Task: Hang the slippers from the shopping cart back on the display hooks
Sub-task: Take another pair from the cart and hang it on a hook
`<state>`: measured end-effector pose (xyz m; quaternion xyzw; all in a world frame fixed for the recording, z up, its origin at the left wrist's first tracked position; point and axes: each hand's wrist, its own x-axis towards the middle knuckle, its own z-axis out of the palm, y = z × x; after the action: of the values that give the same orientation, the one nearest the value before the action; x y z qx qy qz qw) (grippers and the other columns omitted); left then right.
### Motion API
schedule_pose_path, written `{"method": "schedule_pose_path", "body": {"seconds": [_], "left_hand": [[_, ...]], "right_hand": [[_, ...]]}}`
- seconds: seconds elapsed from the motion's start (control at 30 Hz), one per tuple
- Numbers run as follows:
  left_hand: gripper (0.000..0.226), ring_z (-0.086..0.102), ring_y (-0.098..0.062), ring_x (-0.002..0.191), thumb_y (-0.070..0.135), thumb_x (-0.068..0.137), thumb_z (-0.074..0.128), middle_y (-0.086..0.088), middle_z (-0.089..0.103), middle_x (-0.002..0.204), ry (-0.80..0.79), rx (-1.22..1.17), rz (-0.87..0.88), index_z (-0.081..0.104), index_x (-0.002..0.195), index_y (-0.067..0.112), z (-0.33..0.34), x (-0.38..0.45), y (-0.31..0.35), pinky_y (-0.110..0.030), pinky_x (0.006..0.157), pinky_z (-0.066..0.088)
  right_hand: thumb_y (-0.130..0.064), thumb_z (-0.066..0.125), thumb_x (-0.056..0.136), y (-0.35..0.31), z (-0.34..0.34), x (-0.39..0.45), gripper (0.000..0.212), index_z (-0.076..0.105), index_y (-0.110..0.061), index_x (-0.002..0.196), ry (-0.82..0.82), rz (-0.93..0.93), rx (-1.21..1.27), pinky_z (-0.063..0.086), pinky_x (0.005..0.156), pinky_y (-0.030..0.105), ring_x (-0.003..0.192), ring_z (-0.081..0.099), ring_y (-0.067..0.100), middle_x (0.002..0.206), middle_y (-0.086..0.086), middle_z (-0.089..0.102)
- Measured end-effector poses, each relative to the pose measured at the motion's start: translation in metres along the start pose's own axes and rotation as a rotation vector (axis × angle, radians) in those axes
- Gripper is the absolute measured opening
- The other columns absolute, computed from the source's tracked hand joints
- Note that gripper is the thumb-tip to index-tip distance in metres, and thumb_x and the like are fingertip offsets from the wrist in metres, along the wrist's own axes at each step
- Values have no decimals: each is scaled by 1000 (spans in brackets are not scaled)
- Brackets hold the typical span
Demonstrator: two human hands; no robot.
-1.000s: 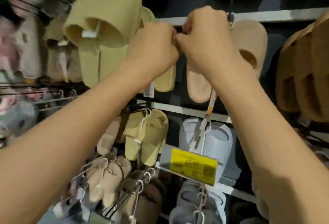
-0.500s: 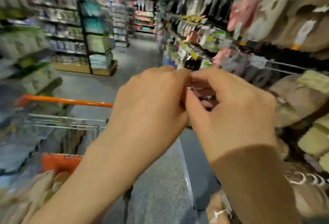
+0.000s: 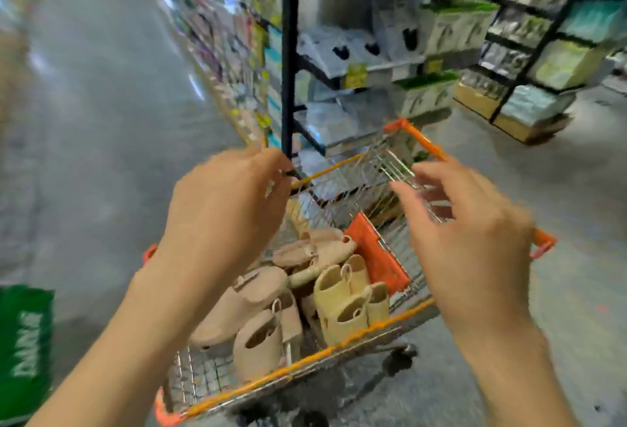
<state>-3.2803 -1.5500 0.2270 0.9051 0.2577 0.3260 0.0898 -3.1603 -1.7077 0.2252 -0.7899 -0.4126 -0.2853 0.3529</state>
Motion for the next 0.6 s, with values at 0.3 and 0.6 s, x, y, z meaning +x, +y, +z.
{"method": "schedule_pose_path", "body": {"seconds": [0.3,0.6], "left_hand": [[17,66,-34,85,16,83,61,-8,72,90,-219,108,-430,69,97,16,84,-43,-97,-38,62,49],[36,55,-36,105,10,82,55,-16,56,121,-486,121,-694,57,119,7,176,-103,-185,-42,76,47]], "right_hand": [[-21,63,79,37,135,-28,25,67,-6,98,-306,28,17,51,55,32,66,66,31,88,11,69],[-21,52,88,14,265,-103,28,63,-6,108,-590,77,208,51,66,29,85,67,27,102,9,68]]}}
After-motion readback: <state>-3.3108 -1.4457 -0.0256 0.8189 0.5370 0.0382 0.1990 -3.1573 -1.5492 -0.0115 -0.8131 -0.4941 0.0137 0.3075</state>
